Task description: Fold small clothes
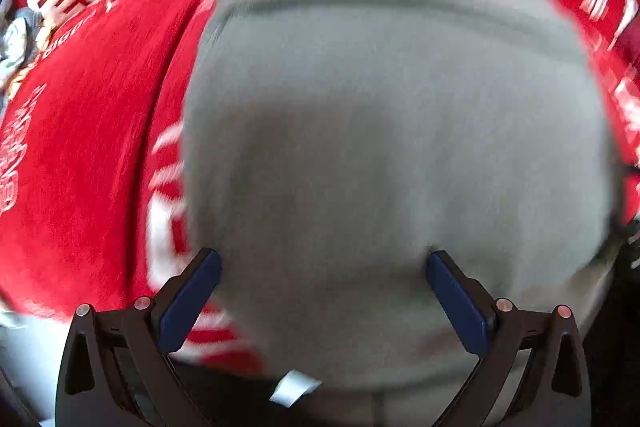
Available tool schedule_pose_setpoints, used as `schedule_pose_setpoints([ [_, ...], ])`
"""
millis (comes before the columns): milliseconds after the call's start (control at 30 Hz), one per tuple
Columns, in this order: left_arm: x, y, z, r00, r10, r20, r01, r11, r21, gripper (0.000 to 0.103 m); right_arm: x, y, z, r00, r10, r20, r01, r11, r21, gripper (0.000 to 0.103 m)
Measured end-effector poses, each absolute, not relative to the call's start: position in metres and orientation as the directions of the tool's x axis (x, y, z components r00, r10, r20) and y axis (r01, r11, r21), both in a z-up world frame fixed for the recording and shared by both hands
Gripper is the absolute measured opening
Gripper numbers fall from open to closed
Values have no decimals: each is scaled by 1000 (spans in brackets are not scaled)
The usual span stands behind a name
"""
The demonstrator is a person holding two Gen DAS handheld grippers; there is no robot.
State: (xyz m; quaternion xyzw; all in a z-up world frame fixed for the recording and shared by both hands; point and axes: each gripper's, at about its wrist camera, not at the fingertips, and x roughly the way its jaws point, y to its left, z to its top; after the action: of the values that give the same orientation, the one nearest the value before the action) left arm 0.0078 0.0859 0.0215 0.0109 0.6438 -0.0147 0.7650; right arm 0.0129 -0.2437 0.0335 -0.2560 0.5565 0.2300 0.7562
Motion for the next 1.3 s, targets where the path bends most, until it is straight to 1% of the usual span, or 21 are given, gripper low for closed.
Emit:
schedule_pose_setpoints([
  [133,-15,80,22,144,99,-985,69,991,110,103,-6,-265,41,304,-14,-952,-571,797,-194,91],
  [300,-29,64,15,103,52,-993,77,995,60,103,-28,-245,52,282,121,-952,-598,798,-76,91],
  [433,-31,65,-1,26,-10,-1000,22,1000,-10,103,-43,-227,21,156,80,-985,-671,740,-46,91],
  [533,-27,74,-11,-9,-69,-998,-62,996,-68,103,-42,-224,22,159,99,-982,-668,744,-33,91],
  [567,-26,74,-13,-16,-80,-997,-78,994,-79,103,-43,-224,25,156,129,-979,-668,744,-8,84],
  [600,-26,75,-14,-18,-86,-996,-88,993,-84,103,-43,-225,26,158,134,-978,-666,746,-5,72],
  [633,-27,74,-13,-13,-85,-996,-84,993,-84,103,-44,-226,27,163,128,-978,-665,747,-13,63],
  [667,-27,75,-13,-7,-84,-996,-78,994,-83,102,-43,-229,28,168,121,-978,-658,752,-20,43],
  [700,-28,77,-13,0,-87,-996,-77,993,-86,100,-42,-235,29,152,134,-979,-648,762,4,30],
  [733,-30,78,-11,7,-95,-995,-78,992,-95,95,-41,-240,30,144,142,-979,-640,768,17,25],
  [767,-32,78,-8,16,-96,-995,-79,992,-97,90,-39,-251,34,138,151,-979,-620,784,33,16],
  [800,-35,79,-4,30,-91,-995,-82,992,-93,89,-37,-262,37,161,129,-979,-597,802,7,7],
  [933,-40,80,0,42,-106,-994,-103,989,-110,89,-37,-316,50,173,94,-980,-515,857,-8,7],
  [1033,-38,81,-6,30,-101,-994,-96,990,-103,89,-34,-332,60,163,217,-962,-455,882,122,9],
  [1067,-39,79,-5,38,-89,-995,-79,993,-91,89,-33,-333,64,173,256,-951,-439,885,159,18],
  [1100,-37,74,-2,51,-78,-996,-59,995,-81,89,-32,-332,67,177,297,-938,-433,879,197,40],
  [1133,-38,69,2,68,-71,-995,-37,997,-73,89,-32,-326,69,174,332,-927,-440,868,229,56],
  [1167,-38,66,3,72,-65,-995,-24,997,-67,94,-34,-315,71,174,333,-927,-445,866,228,83],
  [1200,-38,63,1,64,-52,-997,-19,998,-53,98,-34,-304,68,169,319,-933,-470,858,208,88],
  [1233,-37,61,-2,51,-28,-998,-22,999,-30,102,-32,-302,64,160,313,-936,-490,849,200,88],
  [1300,-33,52,-11,15,-35,-999,-39,999,-36,102,-31,-277,52,90,287,-954,-542,818,195,86],
])
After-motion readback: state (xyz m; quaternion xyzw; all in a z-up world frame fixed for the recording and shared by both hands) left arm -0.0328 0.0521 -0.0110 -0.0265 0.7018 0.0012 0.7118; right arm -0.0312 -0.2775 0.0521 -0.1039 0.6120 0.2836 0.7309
